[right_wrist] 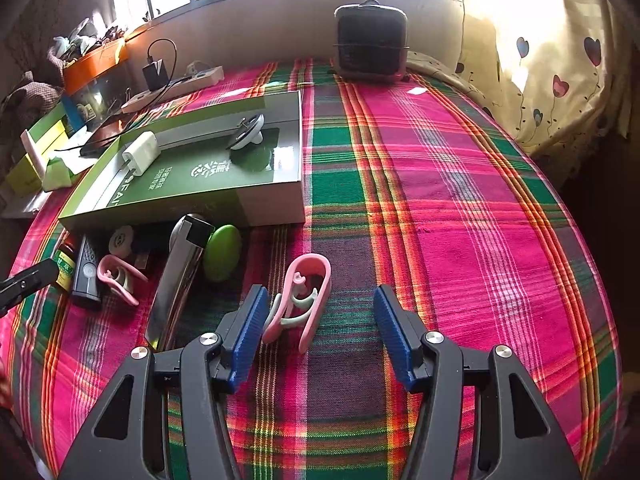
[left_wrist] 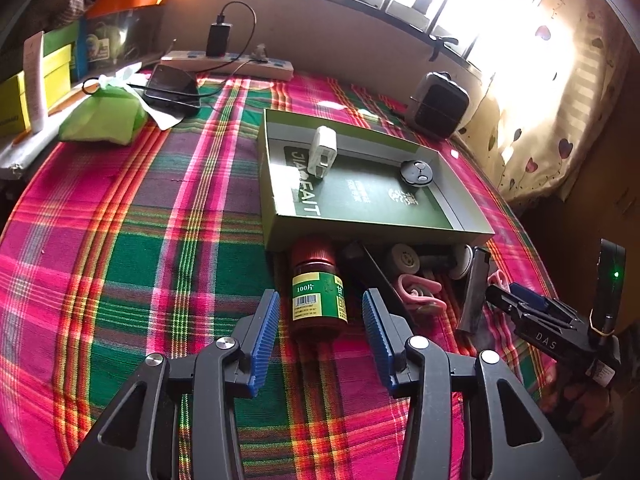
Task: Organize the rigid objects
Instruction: 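Grasp the pink clip with the right gripper while the left grasps the red-capped jar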
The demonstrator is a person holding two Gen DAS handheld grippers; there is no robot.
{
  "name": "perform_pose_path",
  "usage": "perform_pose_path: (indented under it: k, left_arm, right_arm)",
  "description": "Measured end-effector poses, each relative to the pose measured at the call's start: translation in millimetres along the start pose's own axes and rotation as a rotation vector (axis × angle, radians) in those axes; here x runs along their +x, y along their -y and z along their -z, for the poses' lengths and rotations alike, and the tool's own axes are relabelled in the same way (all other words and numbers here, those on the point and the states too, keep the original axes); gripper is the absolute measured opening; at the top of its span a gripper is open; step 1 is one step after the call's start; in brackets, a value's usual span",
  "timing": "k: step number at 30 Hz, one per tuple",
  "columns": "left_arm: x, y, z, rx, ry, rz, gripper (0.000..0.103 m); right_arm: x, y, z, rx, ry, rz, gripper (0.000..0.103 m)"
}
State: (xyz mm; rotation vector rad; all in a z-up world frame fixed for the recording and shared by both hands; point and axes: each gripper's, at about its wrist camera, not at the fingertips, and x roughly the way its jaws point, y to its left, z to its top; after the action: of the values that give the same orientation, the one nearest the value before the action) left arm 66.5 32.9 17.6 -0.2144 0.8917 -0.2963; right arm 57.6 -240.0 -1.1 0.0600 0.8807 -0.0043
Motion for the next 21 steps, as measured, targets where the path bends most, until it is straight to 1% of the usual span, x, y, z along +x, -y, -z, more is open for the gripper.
perform_pose_path:
  k: [1,3,5,9,11,21]
  left_arm:
    - [1,1,0,0.003,-0.003,-0.002,0.042]
    - [2,3,0,0.009,-0.009,-0.011,0.042]
    - [5,5,0,0.012,-0.015,-0.021,0.042]
    - [12,6,0,0.012,-0.029,-0.051,0.042]
    - [14,7,0,0.013,-0.033,-0.063,0.042]
    - [21,9,-2,0.036,-0.024,-0.155,0.042]
  right_arm:
    - [-1,1,0,0.003,0.001,0.002,0.050]
    - [-1,5,0,0.012,0.004,0.000,0.043]
    - [-2,9,0,0.018,0.006,-0.008,0.039]
    - [-3,16,1,0.027,0.007,-0.014,0.026]
    - [-4,19,1,0.036,0.009,-0.027,0.025]
    - [-5,25,3,0.036,0.009,-0.055,0.025]
